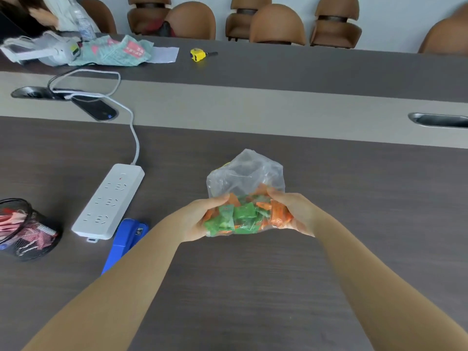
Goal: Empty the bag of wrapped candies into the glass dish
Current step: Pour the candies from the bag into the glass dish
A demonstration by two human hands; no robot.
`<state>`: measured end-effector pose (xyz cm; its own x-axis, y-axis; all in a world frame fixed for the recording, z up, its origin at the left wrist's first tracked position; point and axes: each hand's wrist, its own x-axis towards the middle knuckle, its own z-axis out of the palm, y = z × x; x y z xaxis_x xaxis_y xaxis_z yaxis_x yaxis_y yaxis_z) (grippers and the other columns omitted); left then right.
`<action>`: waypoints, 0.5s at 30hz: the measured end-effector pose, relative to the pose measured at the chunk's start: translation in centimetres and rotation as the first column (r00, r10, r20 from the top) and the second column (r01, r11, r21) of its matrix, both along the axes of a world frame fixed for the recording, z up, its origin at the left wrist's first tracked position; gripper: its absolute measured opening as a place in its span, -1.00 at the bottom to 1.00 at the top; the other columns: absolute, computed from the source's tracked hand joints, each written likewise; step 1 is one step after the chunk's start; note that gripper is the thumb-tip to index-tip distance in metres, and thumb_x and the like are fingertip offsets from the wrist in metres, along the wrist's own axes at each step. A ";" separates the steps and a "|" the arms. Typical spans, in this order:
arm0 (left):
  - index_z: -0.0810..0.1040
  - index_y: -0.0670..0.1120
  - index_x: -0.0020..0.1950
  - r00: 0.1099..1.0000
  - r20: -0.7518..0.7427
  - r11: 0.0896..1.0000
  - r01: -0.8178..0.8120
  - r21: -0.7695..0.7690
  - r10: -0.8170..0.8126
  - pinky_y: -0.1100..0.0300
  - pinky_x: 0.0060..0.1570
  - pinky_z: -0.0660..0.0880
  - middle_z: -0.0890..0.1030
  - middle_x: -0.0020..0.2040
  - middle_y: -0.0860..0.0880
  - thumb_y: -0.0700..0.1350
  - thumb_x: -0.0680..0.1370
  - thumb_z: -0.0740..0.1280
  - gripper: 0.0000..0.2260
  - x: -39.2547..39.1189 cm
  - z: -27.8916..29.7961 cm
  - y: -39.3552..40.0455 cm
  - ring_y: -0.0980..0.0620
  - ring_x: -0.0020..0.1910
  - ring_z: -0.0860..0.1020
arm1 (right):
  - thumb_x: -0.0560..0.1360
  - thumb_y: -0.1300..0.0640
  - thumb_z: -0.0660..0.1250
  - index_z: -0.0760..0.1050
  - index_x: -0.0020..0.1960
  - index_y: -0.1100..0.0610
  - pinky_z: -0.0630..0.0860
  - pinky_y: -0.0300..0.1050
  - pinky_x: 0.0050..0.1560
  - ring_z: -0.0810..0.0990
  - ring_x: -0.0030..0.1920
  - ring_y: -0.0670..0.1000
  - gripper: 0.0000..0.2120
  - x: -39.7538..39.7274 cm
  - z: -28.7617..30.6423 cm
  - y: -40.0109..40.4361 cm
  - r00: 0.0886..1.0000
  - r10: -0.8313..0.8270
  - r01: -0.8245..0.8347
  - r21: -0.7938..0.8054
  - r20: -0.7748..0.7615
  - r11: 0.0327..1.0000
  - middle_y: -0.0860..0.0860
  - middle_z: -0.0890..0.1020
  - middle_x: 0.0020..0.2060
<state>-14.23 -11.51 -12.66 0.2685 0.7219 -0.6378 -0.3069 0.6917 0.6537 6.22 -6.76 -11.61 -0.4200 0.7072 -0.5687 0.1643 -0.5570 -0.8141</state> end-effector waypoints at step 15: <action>0.53 -0.19 0.03 0.994 -0.086 0.994 0.069 0.089 -0.062 0.33 -0.17 0.59 0.71 -0.24 0.00 -0.35 0.49 0.22 -0.82 -1.1 1.4 1.2 0.11 -0.28 0.67 | 0.42 0.21 0.35 0.52 0.08 0.36 0.55 -0.35 -0.37 0.55 -0.26 -0.01 -0.71 -0.1 1.5 0.7 0.959 0.032 -0.086 0.183 0.281 0.979 0.17 0.57 -0.15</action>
